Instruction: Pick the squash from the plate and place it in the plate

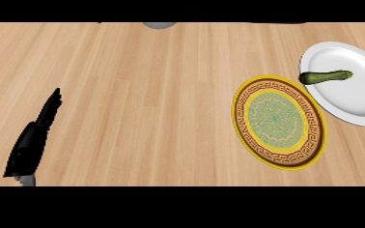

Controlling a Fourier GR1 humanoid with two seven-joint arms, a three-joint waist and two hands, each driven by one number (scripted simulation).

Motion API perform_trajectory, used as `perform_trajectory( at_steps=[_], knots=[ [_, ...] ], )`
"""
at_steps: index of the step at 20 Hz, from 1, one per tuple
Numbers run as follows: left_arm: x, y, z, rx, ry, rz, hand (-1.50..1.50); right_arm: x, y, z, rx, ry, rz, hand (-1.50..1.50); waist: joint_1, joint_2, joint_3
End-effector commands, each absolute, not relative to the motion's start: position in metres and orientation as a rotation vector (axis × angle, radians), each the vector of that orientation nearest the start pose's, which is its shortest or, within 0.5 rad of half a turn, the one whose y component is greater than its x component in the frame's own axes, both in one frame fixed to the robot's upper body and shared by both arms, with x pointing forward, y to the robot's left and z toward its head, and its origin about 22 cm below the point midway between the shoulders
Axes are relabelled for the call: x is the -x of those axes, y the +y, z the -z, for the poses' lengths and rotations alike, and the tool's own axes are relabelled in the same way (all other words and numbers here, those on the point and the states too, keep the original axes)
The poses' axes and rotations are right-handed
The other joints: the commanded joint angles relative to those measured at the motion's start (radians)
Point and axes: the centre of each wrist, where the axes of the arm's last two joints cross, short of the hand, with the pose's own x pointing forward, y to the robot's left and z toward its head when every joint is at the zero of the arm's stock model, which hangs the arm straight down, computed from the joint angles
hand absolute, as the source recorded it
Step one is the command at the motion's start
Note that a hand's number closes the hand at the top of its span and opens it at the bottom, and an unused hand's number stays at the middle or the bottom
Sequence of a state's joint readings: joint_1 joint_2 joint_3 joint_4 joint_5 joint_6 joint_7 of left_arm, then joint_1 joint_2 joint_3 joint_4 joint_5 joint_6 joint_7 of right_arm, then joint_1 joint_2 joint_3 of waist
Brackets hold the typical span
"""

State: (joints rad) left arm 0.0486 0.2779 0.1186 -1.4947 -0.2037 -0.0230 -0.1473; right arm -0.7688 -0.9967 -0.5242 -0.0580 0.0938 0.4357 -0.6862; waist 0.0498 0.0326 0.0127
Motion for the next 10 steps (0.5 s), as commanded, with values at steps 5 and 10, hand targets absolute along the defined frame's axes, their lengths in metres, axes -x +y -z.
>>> perform_trajectory(
  at_steps=[5, 10],
  knots=[
    [-0.219, 0.333, 0.004, -0.422, -1.565, 0.331, 0.00, -0.247, -0.596, -0.135, 0.486, -1.801, -0.004, -1.50, 0.017, 0.008, 0.004],
    [-0.221, 0.328, 0.003, -0.433, -1.562, 0.307, 0.00, -0.235, -0.603, -0.133, 0.489, -1.813, 0.020, -1.50, 0.011, 0.005, 0.007]
  ],
)
